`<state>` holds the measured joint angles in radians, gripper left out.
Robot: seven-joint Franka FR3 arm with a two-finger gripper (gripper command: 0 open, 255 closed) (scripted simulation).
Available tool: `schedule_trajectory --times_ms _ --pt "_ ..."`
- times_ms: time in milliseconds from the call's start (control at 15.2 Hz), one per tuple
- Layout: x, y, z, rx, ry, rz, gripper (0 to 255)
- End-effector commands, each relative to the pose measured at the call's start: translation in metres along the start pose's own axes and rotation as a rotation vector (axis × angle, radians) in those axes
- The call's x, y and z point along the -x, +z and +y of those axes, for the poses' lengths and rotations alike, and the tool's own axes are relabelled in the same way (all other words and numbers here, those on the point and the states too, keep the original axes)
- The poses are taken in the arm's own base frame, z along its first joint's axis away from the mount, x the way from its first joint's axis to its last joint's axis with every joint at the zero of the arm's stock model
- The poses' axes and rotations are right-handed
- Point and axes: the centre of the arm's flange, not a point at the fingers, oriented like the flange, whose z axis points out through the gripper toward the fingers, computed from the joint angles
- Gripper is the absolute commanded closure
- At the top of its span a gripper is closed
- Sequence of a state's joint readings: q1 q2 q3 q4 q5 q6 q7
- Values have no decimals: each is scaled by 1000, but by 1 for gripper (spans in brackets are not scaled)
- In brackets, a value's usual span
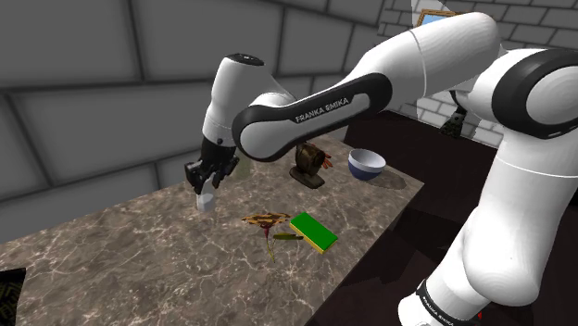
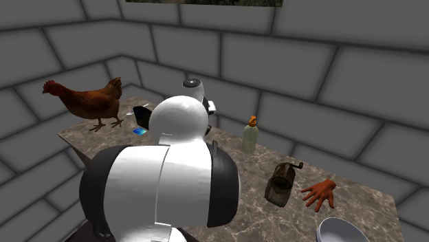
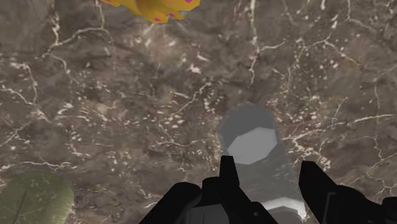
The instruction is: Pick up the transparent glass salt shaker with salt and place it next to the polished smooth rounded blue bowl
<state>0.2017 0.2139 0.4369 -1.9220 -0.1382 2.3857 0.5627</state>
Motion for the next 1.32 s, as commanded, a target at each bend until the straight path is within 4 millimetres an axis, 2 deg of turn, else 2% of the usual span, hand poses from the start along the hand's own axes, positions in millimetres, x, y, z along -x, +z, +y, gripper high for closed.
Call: schedule_trajectory --times_ms 0,1122,1254 --pt "-3 -10 -2 0 0 0 255" --pt "-24 -93 -12 0 0 0 255" --pt "-18 -97 13 0 0 0 255"
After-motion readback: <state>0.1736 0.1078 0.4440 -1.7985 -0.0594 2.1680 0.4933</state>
